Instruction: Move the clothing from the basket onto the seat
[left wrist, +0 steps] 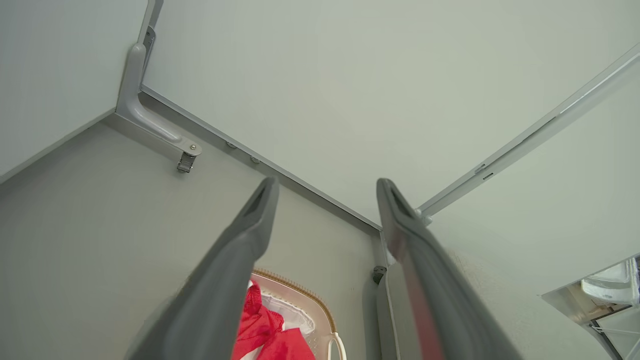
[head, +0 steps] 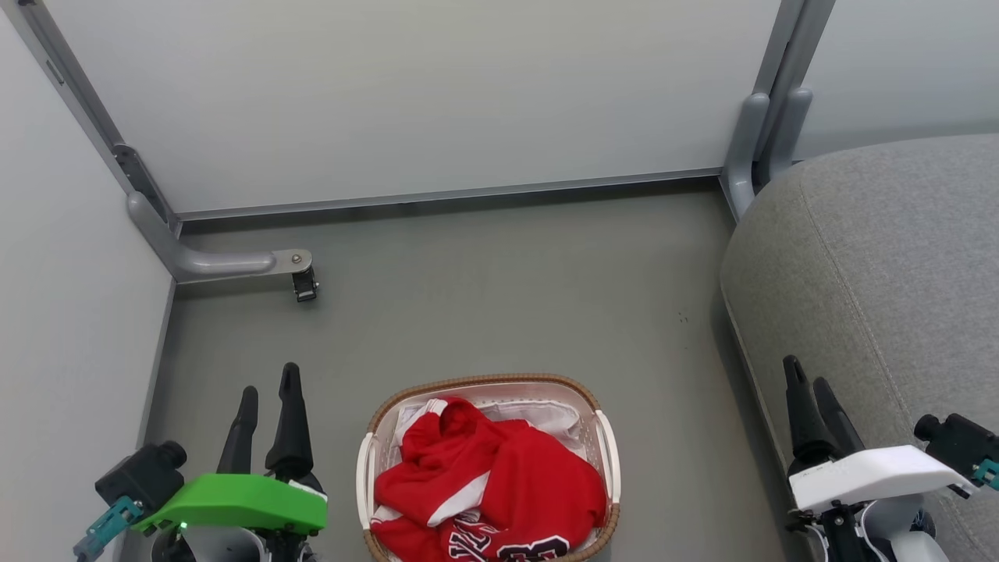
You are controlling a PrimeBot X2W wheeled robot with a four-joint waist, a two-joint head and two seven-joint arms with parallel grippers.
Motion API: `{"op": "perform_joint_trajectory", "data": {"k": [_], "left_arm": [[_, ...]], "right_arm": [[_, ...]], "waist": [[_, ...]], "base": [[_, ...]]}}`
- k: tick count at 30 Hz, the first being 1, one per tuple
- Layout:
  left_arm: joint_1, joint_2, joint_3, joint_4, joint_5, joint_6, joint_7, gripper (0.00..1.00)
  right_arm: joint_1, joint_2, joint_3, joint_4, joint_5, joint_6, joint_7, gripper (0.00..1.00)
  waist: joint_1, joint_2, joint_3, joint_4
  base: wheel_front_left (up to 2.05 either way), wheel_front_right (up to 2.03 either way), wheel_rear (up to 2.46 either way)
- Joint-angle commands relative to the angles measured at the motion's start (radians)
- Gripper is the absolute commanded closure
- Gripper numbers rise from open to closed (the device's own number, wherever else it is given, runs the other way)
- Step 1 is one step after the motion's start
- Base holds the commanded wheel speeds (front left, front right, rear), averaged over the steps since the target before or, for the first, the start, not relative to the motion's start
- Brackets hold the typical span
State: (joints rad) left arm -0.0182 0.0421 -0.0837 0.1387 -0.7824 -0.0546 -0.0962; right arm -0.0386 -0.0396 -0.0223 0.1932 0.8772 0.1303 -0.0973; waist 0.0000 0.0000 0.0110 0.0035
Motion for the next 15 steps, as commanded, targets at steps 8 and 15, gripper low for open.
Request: {"op": "perform_joint_trajectory", "data": {"k": [8, 15], "left_arm": [[0.009, 0.007, -0.015, 0.004, 0.117, 0.017, -0.032, 0.0], [0.015, 0.008, -0.028, 0.014, 0.197, 0.021, -0.051, 0.0]], "right_arm": [[0.004, -0.007, 0.018, -0.021, -0.164, 0.0, -0.031, 0.0], [0.009, -0.008, 0.031, -0.012, -0.264, 0.0, -0.05, 0.0]], "waist": [[0.0, 0.0, 0.001, 0.001], [0.0, 0.0, 0.002, 0.002]], "base": [[0.0, 0.0, 0.0], [0.0, 0.0, 0.0]]}}
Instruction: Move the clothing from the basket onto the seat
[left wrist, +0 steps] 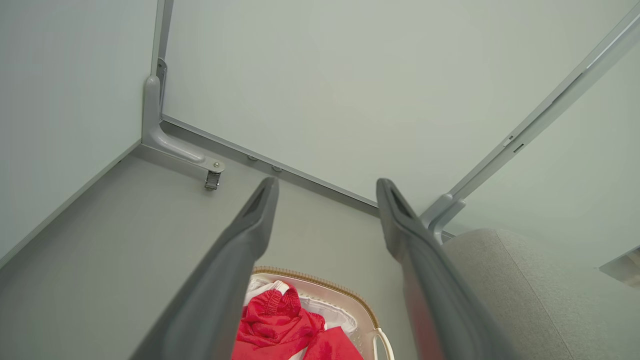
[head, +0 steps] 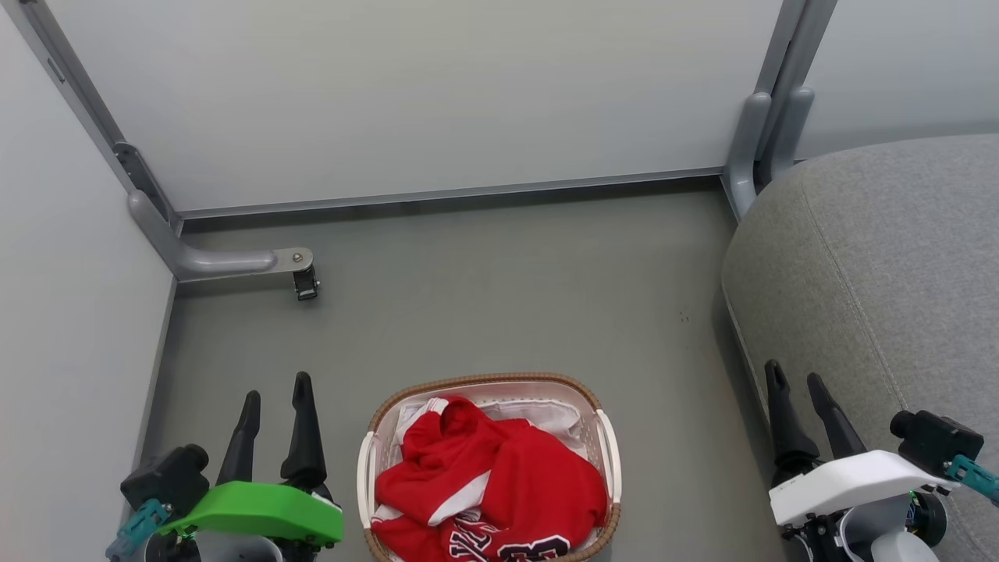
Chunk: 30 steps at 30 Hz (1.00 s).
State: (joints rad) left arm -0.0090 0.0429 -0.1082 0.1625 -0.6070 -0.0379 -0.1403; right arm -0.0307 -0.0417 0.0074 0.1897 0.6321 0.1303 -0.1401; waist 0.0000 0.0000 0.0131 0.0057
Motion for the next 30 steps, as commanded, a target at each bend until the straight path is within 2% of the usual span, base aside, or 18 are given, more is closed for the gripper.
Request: {"op": "perform_joint_trajectory", "data": {"k": [1, 30], "left_arm": [[0.007, 0.007, -0.005, -0.009, 0.031, 0.004, -0.009, 0.0], [0.019, 0.009, -0.042, 0.015, 0.276, 0.023, -0.077, 0.0]], "right_arm": [[0.002, -0.006, 0.001, -0.006, -0.03, 0.0, -0.01, 0.0], [0.007, -0.009, 0.031, -0.002, -0.336, 0.0, -0.077, 0.0]], "waist": [[0.0, 0.0, 0.0, 0.0], [0.0, 0.0, 0.01, 0.004]], "base": [[0.0, 0.0, 0.0], [0.0, 0.0, 0.0]]}}
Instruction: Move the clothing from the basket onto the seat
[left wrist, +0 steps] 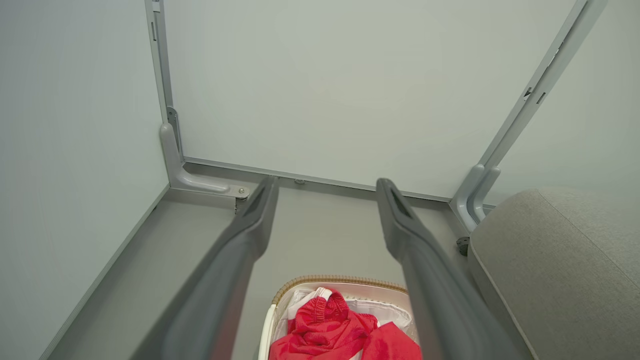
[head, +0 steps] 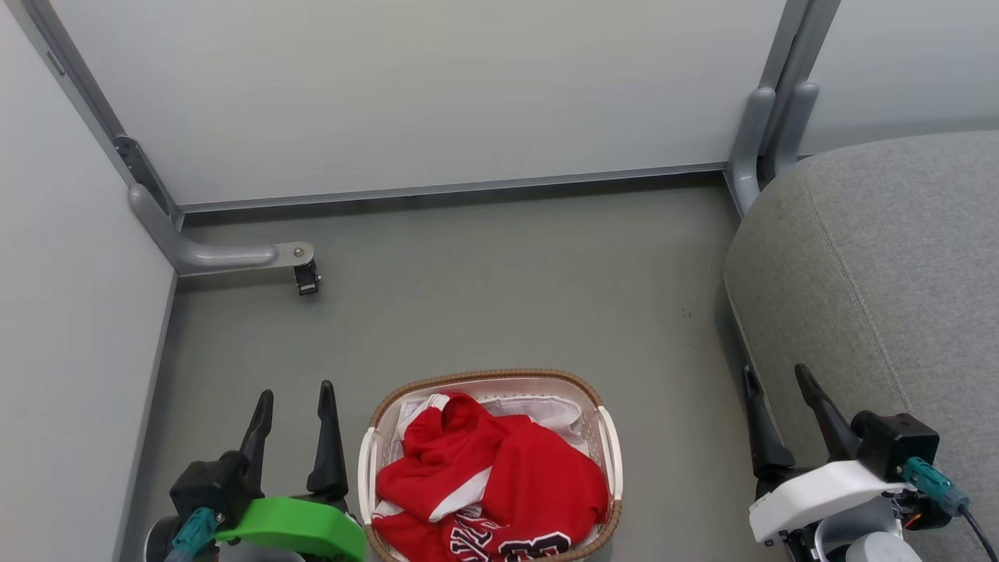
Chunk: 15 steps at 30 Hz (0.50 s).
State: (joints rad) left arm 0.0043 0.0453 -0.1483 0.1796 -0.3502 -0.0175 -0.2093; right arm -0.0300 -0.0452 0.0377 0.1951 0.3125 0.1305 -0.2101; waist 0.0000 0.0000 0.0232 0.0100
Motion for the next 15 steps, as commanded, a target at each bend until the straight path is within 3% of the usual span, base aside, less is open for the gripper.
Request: {"op": "perform_joint_trajectory", "data": {"k": [1, 15], "left_arm": [[0.006, 0.006, -0.004, -0.001, 0.028, 0.003, -0.009, 0.0], [0.008, 0.007, -0.027, 0.022, 0.111, 0.008, -0.037, 0.0]], "right_arm": [[0.006, -0.006, 0.002, -0.008, -0.027, 0.0, -0.009, 0.0], [0.01, -0.007, 0.013, -0.008, -0.141, 0.0, -0.036, 0.0]], "waist": [[0.0, 0.0, 0.0, 0.0], [0.0, 0.0, 0.006, 0.002]], "base": [[0.0, 0.0, 0.0], [0.0, 0.0, 0.0]]}}
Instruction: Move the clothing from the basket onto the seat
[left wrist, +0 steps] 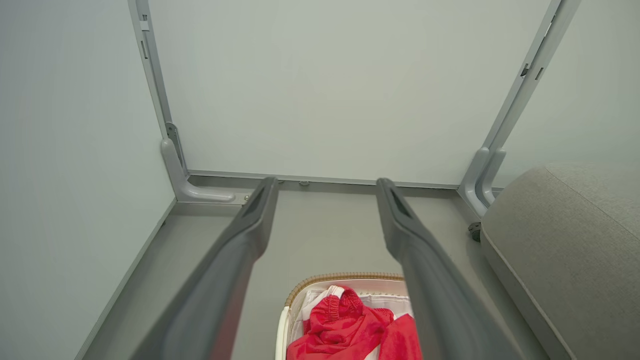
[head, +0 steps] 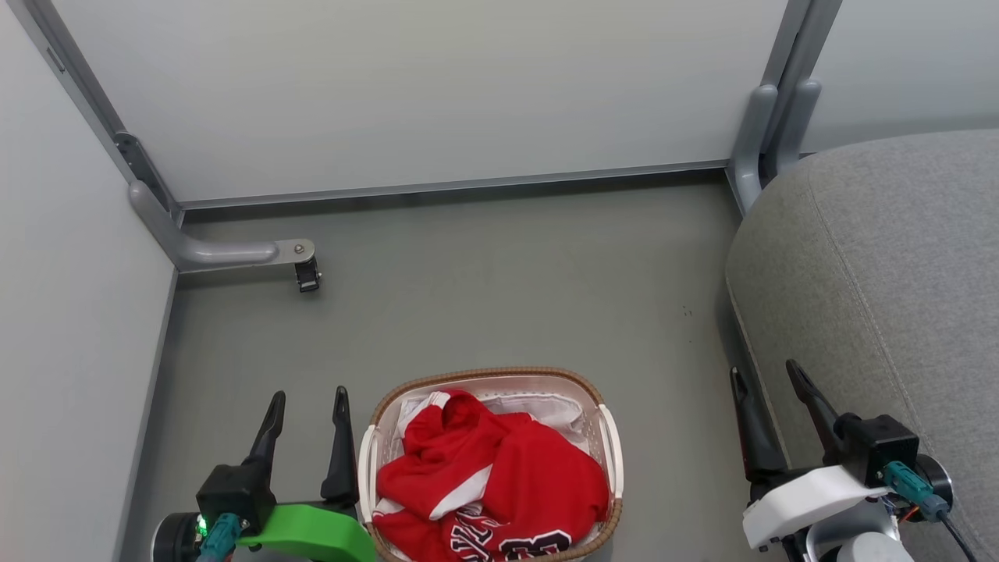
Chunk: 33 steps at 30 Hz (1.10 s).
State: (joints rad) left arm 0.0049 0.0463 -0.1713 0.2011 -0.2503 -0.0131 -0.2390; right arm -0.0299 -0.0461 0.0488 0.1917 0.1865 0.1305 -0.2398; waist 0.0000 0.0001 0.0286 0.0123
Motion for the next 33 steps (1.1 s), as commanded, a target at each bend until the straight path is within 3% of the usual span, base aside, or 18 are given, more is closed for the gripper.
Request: {"op": "perform_joint_trajectory", "data": {"k": [1, 12, 33], "left_arm": [[0.007, 0.006, -0.005, 0.003, 0.016, 0.004, -0.009, 0.0], [0.014, 0.007, -0.022, 0.024, 0.07, 0.009, -0.03, 0.0], [0.002, 0.007, -0.021, 0.045, 0.051, 0.001, -0.026, 0.0]], "right_arm": [[0.01, -0.006, 0.002, -0.005, -0.022, 0.0, -0.009, 0.0], [0.019, -0.007, 0.004, -0.007, -0.102, 0.0, -0.027, 0.0], [0.017, -0.007, -0.006, -0.007, -0.098, 0.0, -0.027, 0.0]], "waist": [[0.0, -0.0001, 0.0, 0.0], [0.0, -0.0001, 0.001, 0.002], [0.0, -0.0001, 0.009, 0.003]], "base": [[0.0, 0.0, 0.0], [0.0, 0.0, 0.0], [0.0, 0.0, 0.0]]}}
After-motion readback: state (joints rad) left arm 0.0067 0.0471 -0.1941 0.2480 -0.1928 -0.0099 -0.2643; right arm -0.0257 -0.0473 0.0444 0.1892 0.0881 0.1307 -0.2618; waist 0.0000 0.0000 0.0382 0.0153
